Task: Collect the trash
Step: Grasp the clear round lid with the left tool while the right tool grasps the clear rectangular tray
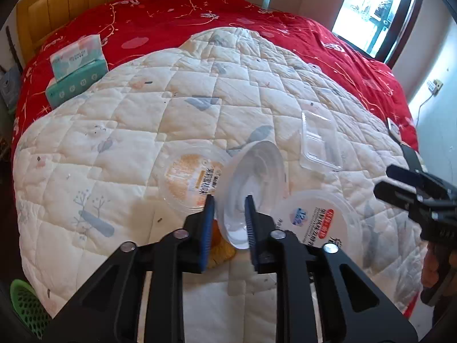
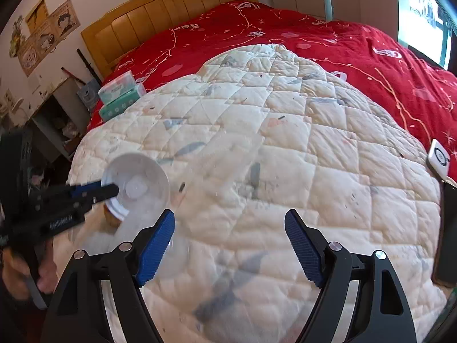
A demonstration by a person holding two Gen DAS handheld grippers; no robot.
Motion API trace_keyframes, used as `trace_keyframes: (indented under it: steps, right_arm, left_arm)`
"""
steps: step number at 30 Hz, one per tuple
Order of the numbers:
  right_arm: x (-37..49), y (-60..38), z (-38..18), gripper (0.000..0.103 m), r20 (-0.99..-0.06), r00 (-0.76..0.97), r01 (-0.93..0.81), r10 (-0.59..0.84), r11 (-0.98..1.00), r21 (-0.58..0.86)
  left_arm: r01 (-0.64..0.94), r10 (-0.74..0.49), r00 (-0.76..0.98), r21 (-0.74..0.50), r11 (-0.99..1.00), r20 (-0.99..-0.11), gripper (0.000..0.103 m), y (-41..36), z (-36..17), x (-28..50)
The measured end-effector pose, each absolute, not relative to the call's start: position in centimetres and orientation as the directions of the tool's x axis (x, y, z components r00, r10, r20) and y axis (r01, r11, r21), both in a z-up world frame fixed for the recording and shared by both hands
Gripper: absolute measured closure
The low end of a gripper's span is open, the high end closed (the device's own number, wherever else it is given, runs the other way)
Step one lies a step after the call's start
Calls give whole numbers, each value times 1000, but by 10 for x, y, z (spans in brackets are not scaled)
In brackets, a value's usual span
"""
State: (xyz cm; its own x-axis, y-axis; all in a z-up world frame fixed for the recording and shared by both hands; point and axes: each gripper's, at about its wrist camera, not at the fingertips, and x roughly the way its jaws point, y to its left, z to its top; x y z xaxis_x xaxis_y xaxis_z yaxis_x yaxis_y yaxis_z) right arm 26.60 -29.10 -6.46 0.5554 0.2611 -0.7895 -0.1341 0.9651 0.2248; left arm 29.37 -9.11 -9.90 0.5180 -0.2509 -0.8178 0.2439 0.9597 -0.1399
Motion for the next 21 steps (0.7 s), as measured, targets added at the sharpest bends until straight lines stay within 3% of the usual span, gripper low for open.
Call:
trace_keyframes:
  steps: [2,18,21]
  right_arm:
    - [276,-289,-65,26,-788,550,-127,276,960,248]
    - [364,-262,-98,26,-858,457,33,233,960,278]
    - [369,-256,-109,39,-877,432,42,209,967,251]
  left_arm:
    - [244,-250,524,-138,960,-814,97,-90,-98,295]
    - [229,-271,552,-169,959,-789,97,-75,-84,281]
    - [226,-267,552,-167,960,-790,98,-74,-83,280]
